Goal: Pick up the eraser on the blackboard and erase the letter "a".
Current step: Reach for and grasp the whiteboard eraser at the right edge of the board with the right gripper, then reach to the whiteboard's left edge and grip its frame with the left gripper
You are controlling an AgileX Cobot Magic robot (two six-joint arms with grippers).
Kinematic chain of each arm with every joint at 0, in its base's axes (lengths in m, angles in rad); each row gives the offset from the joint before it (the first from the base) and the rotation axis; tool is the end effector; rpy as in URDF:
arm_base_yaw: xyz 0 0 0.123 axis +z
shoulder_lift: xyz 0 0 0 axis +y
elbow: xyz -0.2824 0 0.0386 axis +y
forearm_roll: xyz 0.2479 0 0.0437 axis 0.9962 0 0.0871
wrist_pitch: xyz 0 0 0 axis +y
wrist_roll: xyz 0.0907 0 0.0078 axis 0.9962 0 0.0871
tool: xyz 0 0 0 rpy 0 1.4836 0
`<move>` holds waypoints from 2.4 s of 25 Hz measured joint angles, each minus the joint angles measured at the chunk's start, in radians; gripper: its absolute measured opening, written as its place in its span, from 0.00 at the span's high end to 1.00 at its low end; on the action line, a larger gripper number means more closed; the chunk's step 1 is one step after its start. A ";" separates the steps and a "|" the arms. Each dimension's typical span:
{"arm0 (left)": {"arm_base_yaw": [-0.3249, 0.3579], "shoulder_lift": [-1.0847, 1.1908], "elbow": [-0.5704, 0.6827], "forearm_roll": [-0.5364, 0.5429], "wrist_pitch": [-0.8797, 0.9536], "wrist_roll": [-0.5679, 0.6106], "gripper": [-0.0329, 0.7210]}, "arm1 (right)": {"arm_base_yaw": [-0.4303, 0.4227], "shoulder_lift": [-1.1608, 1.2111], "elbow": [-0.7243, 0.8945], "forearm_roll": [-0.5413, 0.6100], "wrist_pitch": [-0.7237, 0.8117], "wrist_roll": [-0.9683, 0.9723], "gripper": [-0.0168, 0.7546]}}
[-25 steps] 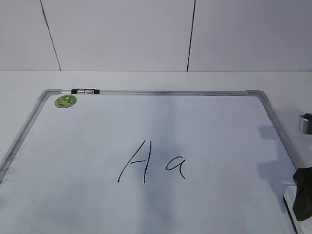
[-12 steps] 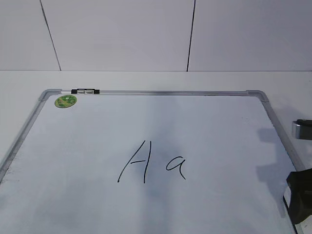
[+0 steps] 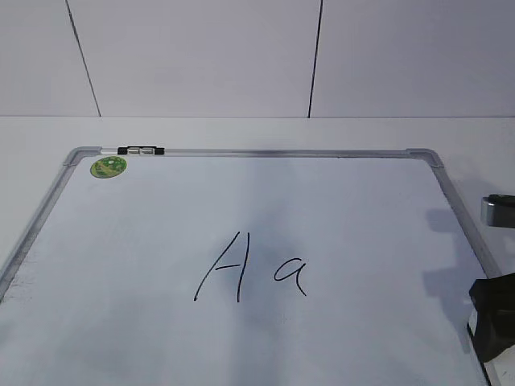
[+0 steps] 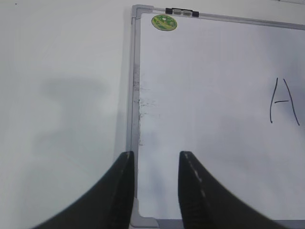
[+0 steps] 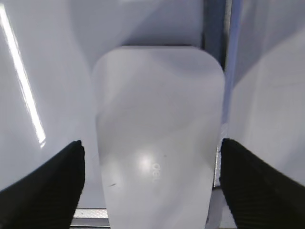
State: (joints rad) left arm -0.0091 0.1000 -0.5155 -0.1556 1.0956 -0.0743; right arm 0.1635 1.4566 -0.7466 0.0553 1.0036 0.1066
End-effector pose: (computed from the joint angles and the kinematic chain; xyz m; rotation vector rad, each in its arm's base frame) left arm 0.0069 -0.0126 0.2795 -0.0678 2.1610 -0.2387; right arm 0.2139 0.0396 0.1887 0.0399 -3.0795 -0.0584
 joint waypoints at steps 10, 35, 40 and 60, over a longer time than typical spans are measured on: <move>0.000 0.000 0.000 0.000 0.000 0.000 0.64 | 0.000 0.017 0.000 -0.015 -0.031 0.016 0.10; 0.000 0.000 0.000 -0.002 -0.004 0.000 0.64 | 0.000 0.046 0.000 -0.017 -0.087 0.029 0.13; 0.000 0.000 0.000 -0.002 -0.015 0.000 0.64 | 0.000 0.059 0.000 -0.019 -0.099 0.029 0.14; 0.000 0.000 0.000 -0.004 -0.017 0.000 0.64 | 0.000 0.059 0.000 -0.033 -0.103 0.029 0.28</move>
State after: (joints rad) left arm -0.0091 0.1000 -0.5155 -0.1597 1.0788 -0.0743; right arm 0.1635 1.5153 -0.7466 0.0225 0.9008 0.1353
